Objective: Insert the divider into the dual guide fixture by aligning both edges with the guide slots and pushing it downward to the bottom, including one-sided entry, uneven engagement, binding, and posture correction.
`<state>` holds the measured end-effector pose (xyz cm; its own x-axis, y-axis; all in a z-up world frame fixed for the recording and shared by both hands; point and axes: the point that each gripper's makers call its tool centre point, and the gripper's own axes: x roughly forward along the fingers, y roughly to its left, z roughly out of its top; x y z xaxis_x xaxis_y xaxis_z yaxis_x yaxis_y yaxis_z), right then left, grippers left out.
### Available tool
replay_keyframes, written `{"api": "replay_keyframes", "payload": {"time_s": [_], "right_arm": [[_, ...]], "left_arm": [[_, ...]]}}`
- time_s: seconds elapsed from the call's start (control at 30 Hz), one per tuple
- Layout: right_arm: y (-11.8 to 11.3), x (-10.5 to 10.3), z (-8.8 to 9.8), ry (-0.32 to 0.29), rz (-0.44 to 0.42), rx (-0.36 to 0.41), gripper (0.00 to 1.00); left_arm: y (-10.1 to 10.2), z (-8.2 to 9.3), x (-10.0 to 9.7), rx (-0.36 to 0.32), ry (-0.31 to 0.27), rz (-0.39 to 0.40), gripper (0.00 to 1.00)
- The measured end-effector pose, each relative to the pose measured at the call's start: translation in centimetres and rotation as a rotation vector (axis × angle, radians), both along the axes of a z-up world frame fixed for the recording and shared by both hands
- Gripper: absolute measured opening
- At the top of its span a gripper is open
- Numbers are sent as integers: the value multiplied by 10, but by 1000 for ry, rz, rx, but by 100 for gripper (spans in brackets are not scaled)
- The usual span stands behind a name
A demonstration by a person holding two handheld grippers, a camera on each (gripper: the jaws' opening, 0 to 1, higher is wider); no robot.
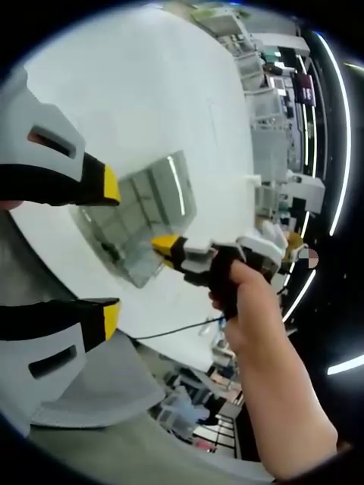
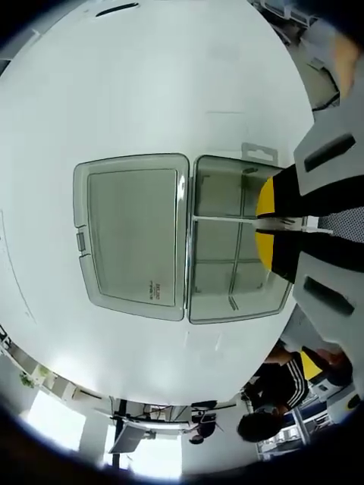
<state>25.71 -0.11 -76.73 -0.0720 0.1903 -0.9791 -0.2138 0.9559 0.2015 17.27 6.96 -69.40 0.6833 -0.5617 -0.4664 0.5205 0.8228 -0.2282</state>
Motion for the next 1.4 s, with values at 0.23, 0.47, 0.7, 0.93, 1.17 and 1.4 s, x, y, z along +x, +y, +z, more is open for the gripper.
{"api": "replay_keyframes", "payload": {"time_s": [0.23, 0.47, 0.7, 0.93, 1.17, 1.4], "right_arm": [[1, 4, -6, -28, 62, -8, 0], [1, 5, -7, -35, 77, -9, 0], [1, 5, -9, -46, 106, -7, 0], [2, 5, -10, -68, 148, -9, 0], [2, 6, -14, -86, 151, -5, 0], [1, 5, -15, -99, 159, -7, 0]], "left_arm": [[0, 0, 1, 1, -2, 1, 46], [1, -1, 1, 3, -1, 0, 46], [1, -1, 0, 5, 0, -1, 46], [1, -1, 0, 7, 0, 0, 46], [1, -1, 0, 7, 0, 3, 46], [1, -1, 0, 6, 2, 2, 46]]}}
